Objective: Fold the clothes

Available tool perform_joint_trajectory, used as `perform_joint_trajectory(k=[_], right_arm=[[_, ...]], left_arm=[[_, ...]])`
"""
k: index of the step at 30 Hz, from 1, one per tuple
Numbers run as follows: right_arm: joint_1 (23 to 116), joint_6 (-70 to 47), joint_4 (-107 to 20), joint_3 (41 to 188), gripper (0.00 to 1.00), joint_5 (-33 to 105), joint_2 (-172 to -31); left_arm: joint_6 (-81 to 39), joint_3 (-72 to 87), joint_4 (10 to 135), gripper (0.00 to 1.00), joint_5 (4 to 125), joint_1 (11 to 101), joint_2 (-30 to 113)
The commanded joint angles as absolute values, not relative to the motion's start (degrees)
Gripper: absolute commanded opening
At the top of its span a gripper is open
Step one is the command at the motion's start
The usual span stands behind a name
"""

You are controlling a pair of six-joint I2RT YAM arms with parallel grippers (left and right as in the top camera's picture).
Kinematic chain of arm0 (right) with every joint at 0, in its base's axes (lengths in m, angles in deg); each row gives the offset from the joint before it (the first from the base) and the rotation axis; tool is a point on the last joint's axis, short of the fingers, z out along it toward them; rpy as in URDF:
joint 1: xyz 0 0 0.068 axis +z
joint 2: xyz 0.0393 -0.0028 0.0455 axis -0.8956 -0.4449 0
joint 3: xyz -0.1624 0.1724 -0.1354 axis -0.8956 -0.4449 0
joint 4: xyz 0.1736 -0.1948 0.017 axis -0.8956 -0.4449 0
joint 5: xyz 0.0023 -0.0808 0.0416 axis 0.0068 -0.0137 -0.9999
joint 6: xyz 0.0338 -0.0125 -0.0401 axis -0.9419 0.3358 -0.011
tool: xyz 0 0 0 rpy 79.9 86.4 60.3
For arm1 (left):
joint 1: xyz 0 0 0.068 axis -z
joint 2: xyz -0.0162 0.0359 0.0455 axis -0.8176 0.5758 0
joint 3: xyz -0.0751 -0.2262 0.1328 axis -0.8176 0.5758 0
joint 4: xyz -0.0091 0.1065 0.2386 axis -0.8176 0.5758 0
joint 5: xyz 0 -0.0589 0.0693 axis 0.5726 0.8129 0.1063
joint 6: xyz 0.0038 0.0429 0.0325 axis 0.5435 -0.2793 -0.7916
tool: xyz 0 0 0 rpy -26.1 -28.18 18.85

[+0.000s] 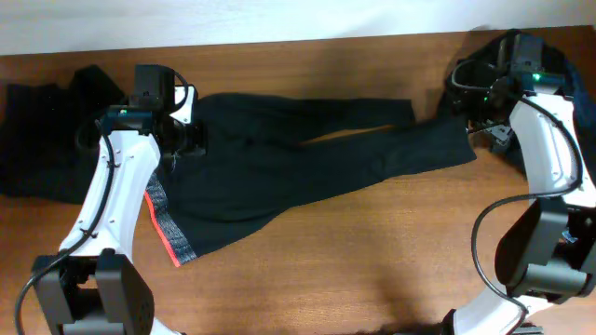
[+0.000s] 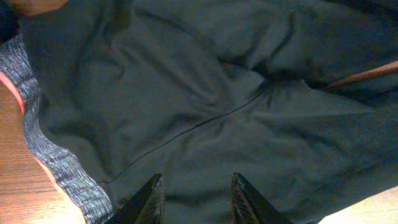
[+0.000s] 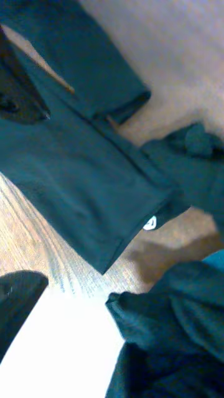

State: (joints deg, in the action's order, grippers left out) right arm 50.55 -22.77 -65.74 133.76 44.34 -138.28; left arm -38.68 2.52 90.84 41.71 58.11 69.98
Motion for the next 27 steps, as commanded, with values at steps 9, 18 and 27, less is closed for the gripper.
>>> perform_joint_trajectory(k=[9, 18, 27], right_arm=[[51.9, -11.3, -70.0, 133.9, 0.80, 42.9, -140.0], [57.4, -1.3, -65.0, 130.4, 0.04, 42.0, -140.4], [62.3, 2.3, -56.2, 121.8, 0.04, 42.0, -143.4]], left_arm=[[-39.4, 2.2, 91.1, 0.35, 42.4, 58.1, 70.1], [-39.4, 2.2, 90.4, 0.35, 42.3, 58.1, 70.1], [-39.4, 2.3, 90.6, 0.35, 42.3, 58.1, 70.1]])
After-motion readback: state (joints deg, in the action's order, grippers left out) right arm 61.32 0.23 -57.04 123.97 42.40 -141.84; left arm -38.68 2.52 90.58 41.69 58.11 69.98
